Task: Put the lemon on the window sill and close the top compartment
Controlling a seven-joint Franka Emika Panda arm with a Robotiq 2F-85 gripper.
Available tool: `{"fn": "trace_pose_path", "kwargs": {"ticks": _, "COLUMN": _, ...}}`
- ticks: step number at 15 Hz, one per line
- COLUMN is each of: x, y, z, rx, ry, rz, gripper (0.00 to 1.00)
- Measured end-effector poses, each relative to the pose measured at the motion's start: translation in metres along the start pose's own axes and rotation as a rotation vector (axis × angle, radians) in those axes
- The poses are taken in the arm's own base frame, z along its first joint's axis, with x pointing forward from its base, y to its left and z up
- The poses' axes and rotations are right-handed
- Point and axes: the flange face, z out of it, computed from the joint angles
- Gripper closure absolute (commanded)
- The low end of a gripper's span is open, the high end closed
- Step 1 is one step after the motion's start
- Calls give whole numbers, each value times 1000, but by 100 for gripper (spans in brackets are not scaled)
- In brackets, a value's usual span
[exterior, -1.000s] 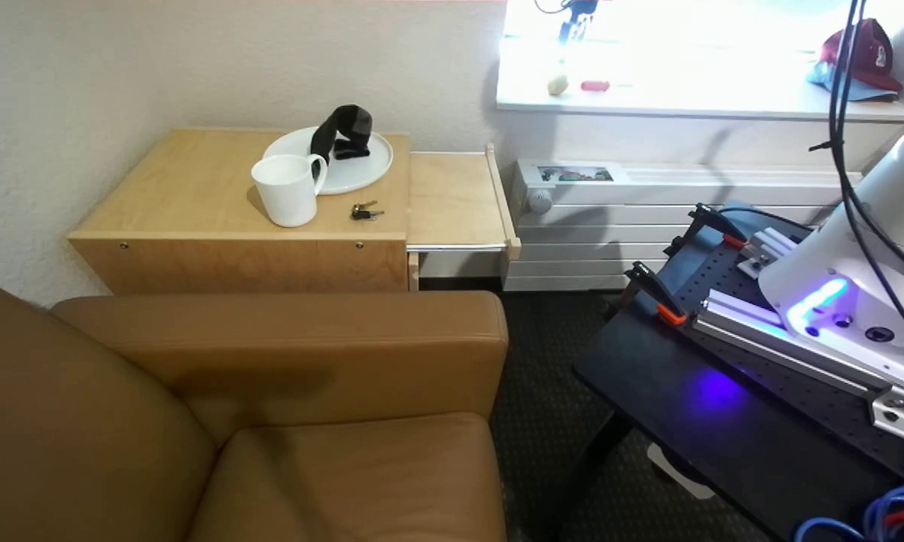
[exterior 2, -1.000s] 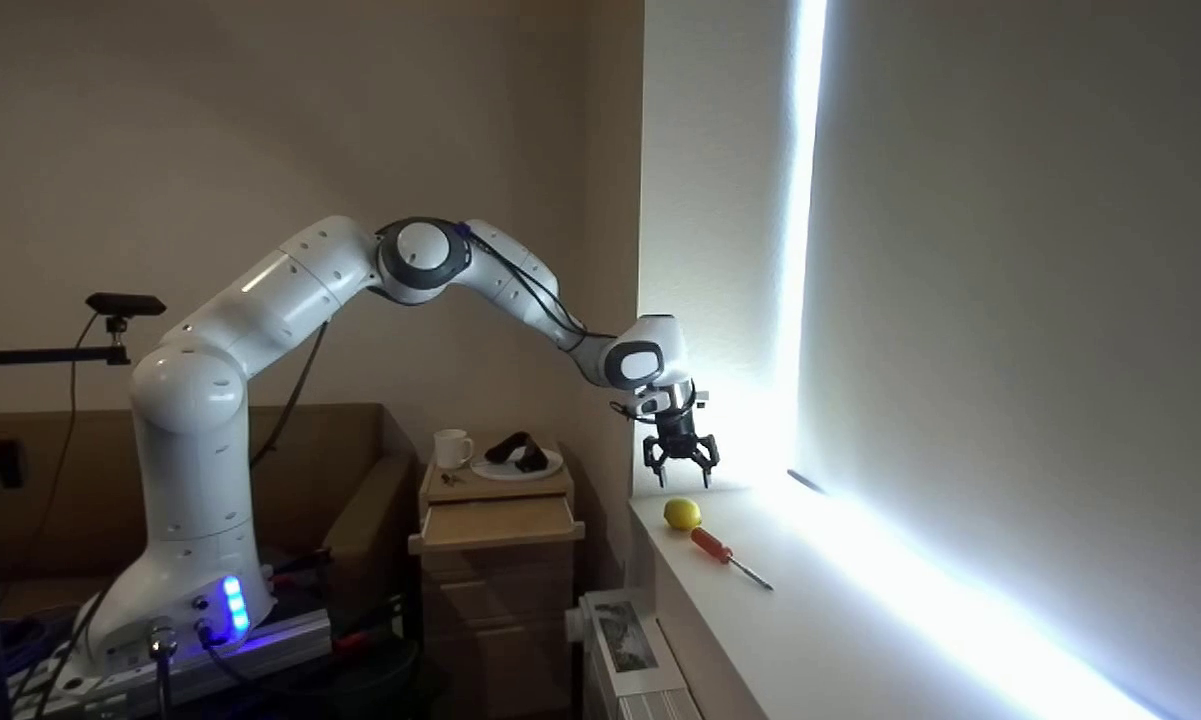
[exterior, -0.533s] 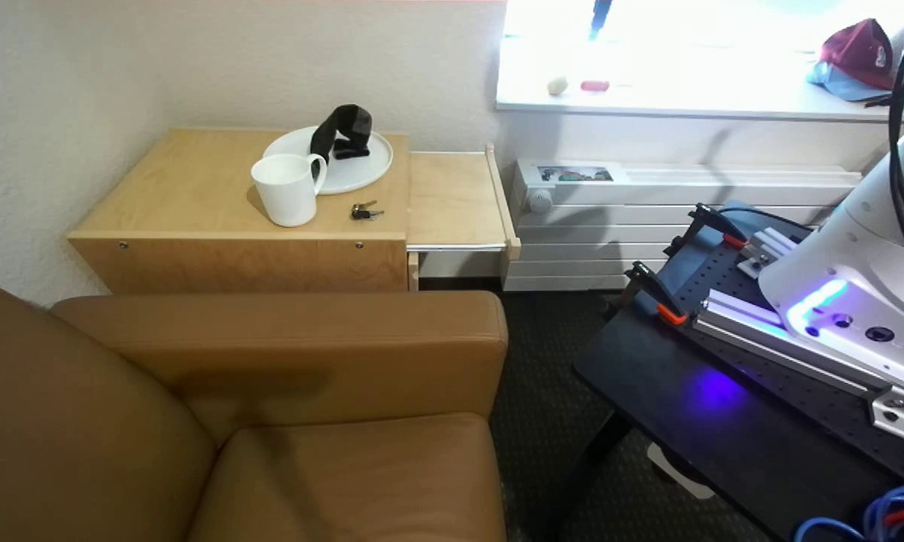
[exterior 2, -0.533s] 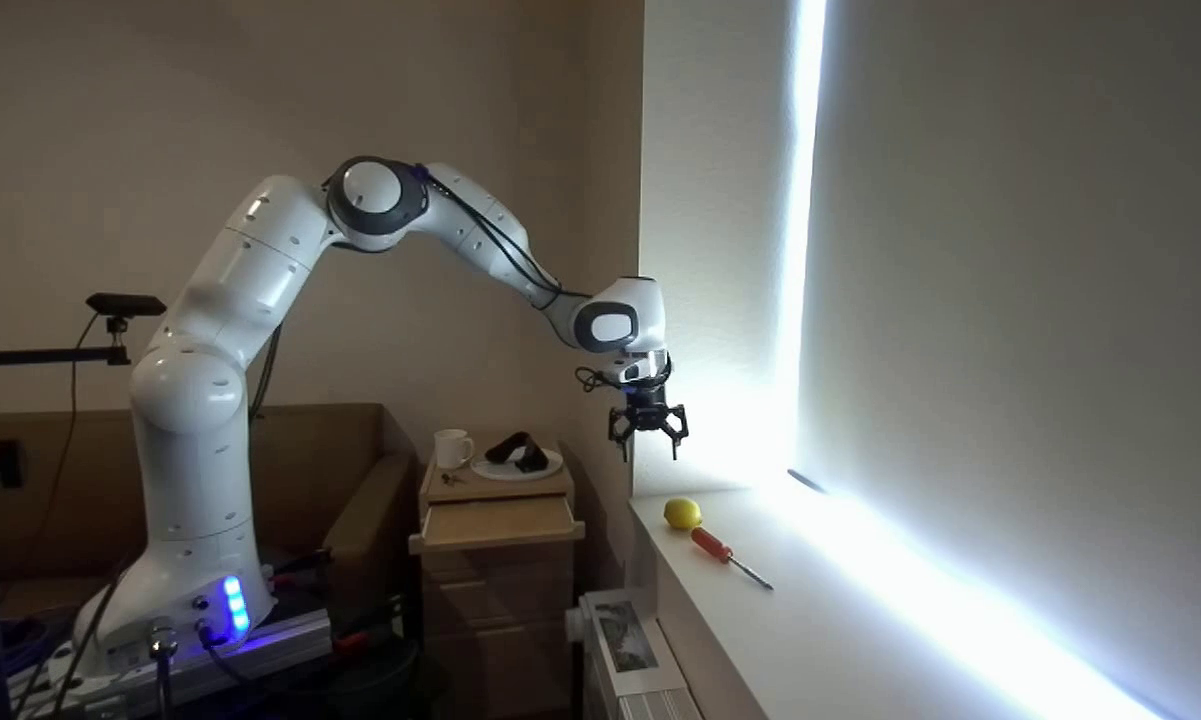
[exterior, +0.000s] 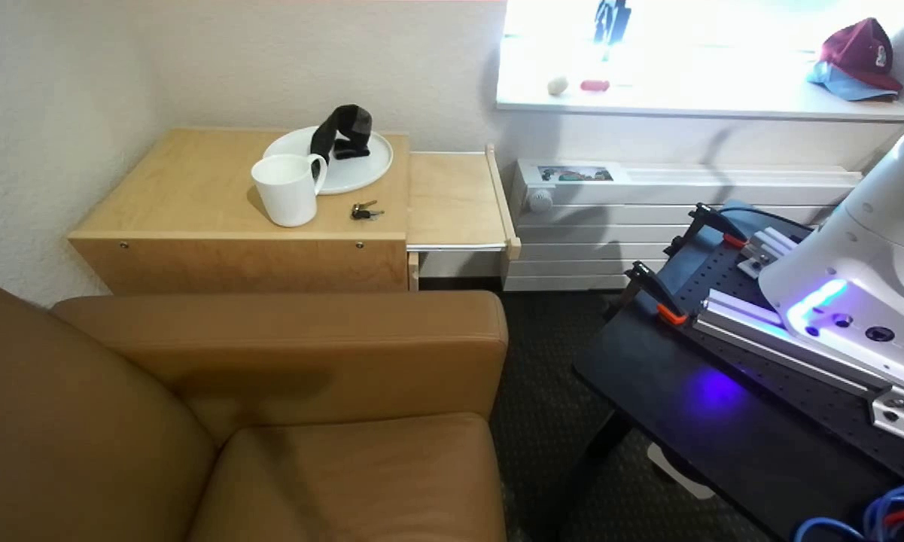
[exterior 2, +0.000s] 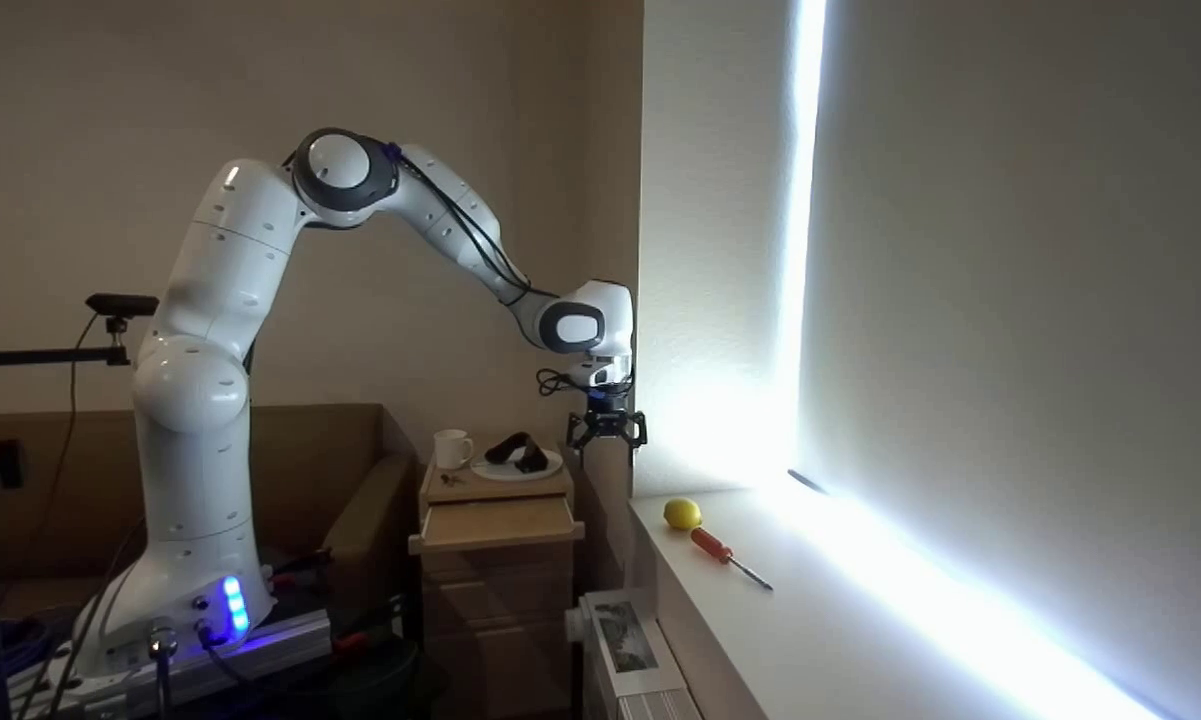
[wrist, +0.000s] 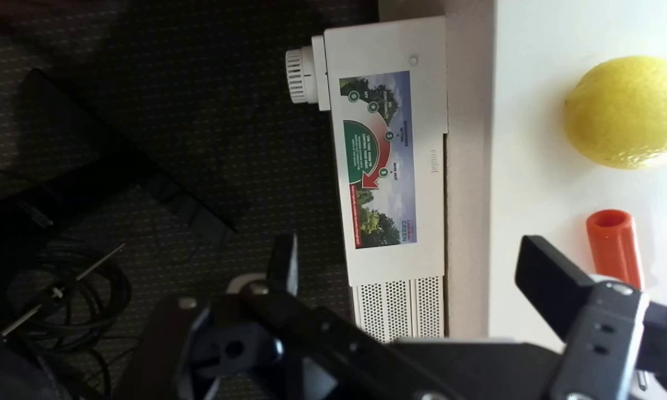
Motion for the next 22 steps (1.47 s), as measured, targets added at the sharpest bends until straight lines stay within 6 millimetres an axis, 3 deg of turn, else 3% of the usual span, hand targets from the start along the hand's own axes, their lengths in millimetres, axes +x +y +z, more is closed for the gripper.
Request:
{"fn": "trace_pose_path", "kwargs": {"ticks": 2, "x": 0, "y": 0, "z": 2, "rx": -3, "ry": 5, "rz": -3, "gripper": 0}}
{"fn": "trace_pose_path", "kwargs": {"ticks": 5, "x": -3, "y": 17, "z": 35, "rx": -77, "ry": 60, "rz": -50, "gripper": 0}}
{"fn": "trace_pose_path", "kwargs": {"ticks": 8, "x": -11, "y": 51, "z": 72, "rx": -174, "ry": 123, "rz": -127, "gripper": 0}}
{"fn": "trace_pose_path", "kwargs": {"ticks": 11, "x": -20, "y": 86, "z": 94, "rx": -250, "ry": 163, "rz": -221, "gripper": 0}}
{"fn": "trace_pose_path", "kwargs": {"ticks": 19, "x": -40, "y": 181, "z": 133, "rx": -390, "ry": 316, "rz": -476, "gripper": 0}}
{"fn": "trace_pose_path", "kwargs": {"ticks": 22, "x": -46, "y": 190, "z": 136, "rx": -396, "ry": 329, "rz": -501, "gripper": 0}}
